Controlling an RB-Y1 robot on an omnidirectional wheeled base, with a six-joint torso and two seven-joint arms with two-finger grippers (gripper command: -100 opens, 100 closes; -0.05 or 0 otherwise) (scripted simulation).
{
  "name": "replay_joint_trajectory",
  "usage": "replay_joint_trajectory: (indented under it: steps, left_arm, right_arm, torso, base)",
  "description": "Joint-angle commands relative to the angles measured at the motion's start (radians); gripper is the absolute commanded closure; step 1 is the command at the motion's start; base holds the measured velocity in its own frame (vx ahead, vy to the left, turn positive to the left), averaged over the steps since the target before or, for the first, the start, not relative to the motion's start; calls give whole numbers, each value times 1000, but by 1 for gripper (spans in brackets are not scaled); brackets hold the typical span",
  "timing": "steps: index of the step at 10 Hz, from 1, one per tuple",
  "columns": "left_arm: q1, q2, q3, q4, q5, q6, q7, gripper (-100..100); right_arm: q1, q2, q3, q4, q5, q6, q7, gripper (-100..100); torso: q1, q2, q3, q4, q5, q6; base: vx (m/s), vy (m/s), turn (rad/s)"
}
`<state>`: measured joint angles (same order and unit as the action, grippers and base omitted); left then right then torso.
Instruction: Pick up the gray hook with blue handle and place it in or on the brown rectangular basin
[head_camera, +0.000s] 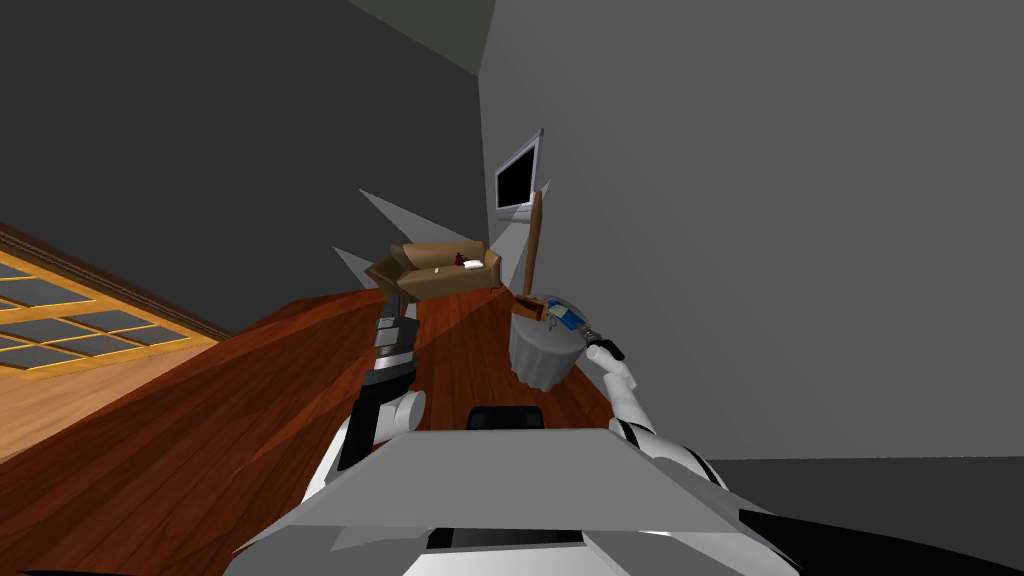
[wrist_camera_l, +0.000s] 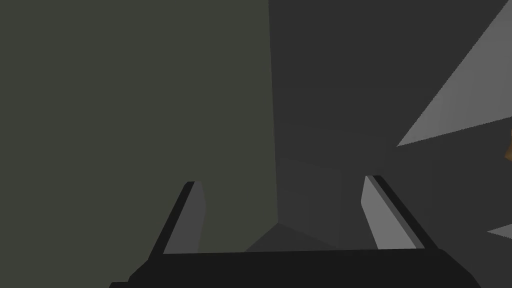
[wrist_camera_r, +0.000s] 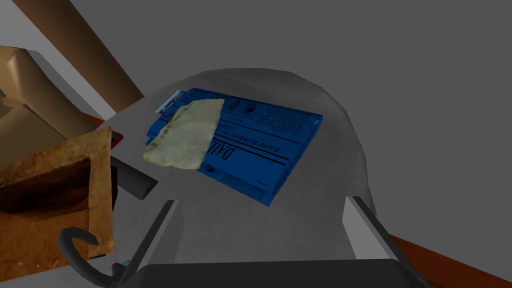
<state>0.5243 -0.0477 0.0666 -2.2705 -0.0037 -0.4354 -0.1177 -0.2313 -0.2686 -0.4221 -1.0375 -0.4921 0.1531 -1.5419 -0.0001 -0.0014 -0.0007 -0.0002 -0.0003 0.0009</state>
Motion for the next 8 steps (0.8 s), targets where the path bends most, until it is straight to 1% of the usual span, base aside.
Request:
replay_joint_trajectory:
  steps: [1,2,3,6,8]
  left_arm:
    - [0,0,0,0,0,0,0,0]
    - [0,0,0,0,0,0,0,0]
    - [0,0,0,0,0,0,0,0]
    - [0,0,0,0,0,0,0,0]
    - [0,0,0,0,0,0,0,0]
  right_arm:
    - [-41,-10,-20,50,-33,38,-50,-100]
    - [-41,-10,-20,71,-33,38,-76,-100]
    - [-41,-10,-20,71,-33,38,-96,-100]
    - [-41,-10,-20,71,-33,38,-96,-100]
    - [-41,-10,-20,71,-33,38,-96,-100]
  torso:
    - [0,0,0,0,0,0]
    - [-1,0,0,0,0,-1]
    - [1,1,0,0,0,0]
    - [0,0,0,0,0,0]
    - [0,0,0,0,0,0]
  base:
    - [-8,-21,184]
    - [-15,6,106]
    - [9,-12,-33]
    - [-4,6,16]
    - [9,-12,-34]
